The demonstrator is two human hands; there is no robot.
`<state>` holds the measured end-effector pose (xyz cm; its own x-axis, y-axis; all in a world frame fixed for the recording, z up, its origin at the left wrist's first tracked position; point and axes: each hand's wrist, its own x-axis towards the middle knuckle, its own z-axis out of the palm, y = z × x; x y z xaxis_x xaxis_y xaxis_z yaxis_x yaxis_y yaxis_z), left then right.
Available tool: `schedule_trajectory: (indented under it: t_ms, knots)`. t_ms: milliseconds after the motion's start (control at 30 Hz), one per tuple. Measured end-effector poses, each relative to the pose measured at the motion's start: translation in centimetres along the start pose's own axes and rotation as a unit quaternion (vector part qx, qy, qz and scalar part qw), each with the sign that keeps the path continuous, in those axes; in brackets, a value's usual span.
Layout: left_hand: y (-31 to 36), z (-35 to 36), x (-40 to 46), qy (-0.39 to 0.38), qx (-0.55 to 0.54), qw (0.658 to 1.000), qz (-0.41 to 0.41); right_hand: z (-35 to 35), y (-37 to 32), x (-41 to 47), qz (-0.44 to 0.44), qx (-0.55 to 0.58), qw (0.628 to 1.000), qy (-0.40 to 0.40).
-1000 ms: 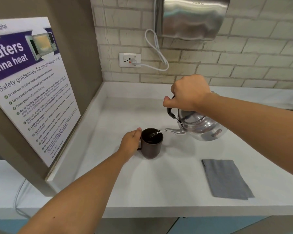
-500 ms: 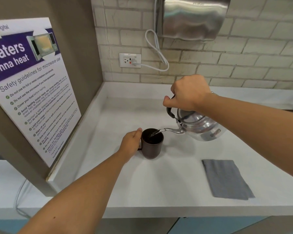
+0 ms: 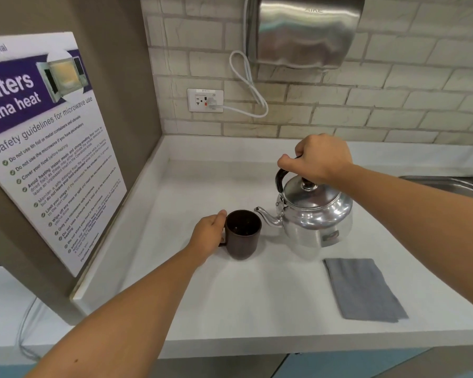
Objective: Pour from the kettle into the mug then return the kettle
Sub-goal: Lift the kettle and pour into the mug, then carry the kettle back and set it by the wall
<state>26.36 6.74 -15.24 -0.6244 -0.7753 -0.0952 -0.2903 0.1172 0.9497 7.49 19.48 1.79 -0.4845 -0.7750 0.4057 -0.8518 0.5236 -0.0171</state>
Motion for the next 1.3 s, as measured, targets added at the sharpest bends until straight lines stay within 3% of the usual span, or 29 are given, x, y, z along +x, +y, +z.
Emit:
schedule_trajectory:
  t_ms: [300,400,500,600,767,900,1033,1300]
  knots:
    - [0.1,-0.1,0.7,-0.024,0.014,0.998,-0.05,0.4,1.6,0.1,0.091,0.093,0.991,-0.006]
    - [1.0,-1.1,1.5,-0.048,0.077,0.994,-0.062,0.2,2.6,0.5,0.108,0.123,0.987,0.012]
    - [4.0,-2.1,3.2,0.023,0.127,0.992,-0.005,0.2,3.8,1.2,0.126,0.151,0.98,0.029]
    - [9.9,-1.4,5.5,0.084,0.088,0.988,0.098,0.4,5.1,2.6,0.137,0.185,0.972,0.04]
    - [19.5,4.1,8.1,-0.035,0.072,0.972,0.222,1.0,7.4,5.6,0.132,0.235,0.962,0.039]
    - [21.6,8.1,10.6,-0.139,0.091,0.959,0.228,1.4,9.6,8.8,0.119,0.27,0.955,0.027]
    - [20.9,9.8,13.8,-0.139,0.035,0.96,0.239,2.8,11.5,12.2,0.079,0.299,0.951,0.007]
    - [18.5,11.6,22.2,-0.115,0.031,0.973,0.197,8.7,14.9,17.4,0.035,0.398,0.913,-0.077]
